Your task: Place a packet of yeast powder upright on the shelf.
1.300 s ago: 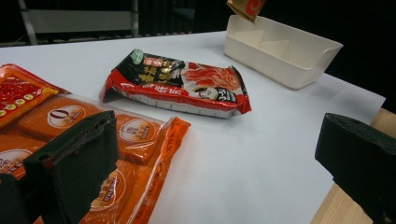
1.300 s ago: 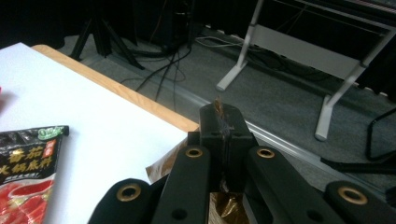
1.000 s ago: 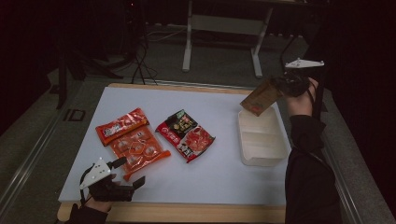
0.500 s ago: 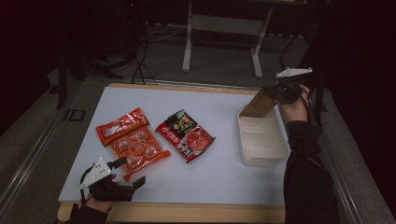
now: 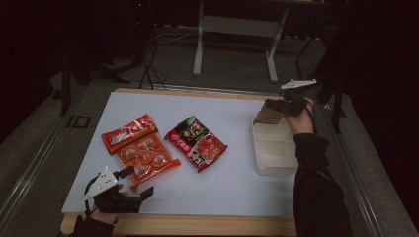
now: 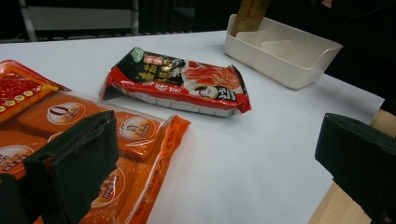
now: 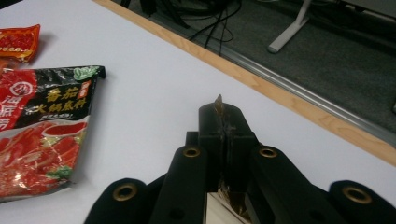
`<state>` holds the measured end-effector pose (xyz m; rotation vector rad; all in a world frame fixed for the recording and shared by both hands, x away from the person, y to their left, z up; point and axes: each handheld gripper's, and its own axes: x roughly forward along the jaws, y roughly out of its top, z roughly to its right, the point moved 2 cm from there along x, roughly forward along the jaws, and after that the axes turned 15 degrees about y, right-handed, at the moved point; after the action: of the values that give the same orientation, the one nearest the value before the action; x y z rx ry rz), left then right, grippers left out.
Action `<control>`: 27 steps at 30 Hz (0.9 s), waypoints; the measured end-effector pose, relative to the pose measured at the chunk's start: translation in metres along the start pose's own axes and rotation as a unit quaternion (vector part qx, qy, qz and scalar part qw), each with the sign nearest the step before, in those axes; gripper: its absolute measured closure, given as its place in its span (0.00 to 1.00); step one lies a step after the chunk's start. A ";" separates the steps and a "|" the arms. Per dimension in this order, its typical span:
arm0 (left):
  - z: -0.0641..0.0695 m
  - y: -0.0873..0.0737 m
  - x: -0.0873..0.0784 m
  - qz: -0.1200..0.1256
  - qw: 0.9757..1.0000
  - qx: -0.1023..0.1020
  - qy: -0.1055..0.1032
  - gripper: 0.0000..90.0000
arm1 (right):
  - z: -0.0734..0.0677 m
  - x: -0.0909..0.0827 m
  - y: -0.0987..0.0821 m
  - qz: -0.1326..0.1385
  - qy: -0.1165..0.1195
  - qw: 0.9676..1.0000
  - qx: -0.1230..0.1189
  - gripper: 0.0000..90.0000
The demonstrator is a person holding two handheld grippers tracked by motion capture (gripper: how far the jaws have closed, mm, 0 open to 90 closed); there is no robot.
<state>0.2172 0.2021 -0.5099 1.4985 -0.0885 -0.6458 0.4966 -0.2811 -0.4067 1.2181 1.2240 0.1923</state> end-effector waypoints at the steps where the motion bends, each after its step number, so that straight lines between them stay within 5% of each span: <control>1: 0.000 0.000 0.000 0.000 1.000 0.001 0.000 0.00 | -0.001 0.000 0.001 0.002 -0.001 1.000 0.000 0.93; 9: 0.000 0.000 0.000 0.001 1.000 0.001 -0.002 0.00 | -0.013 -0.011 0.012 0.034 -0.001 0.999 0.000 0.65; 18: 0.003 0.001 0.001 0.000 1.000 0.005 -0.006 0.00 | -0.039 -0.028 0.023 0.069 0.007 0.998 -0.010 0.49; 27: 0.006 0.001 0.001 -0.001 1.000 0.004 -0.008 0.00 | -0.074 -0.045 0.020 0.130 0.040 0.991 0.007 0.19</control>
<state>0.2160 0.1965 -0.5083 1.5014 -0.1022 -0.6591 0.4299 -0.2592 -0.3525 1.3924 1.1336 0.4284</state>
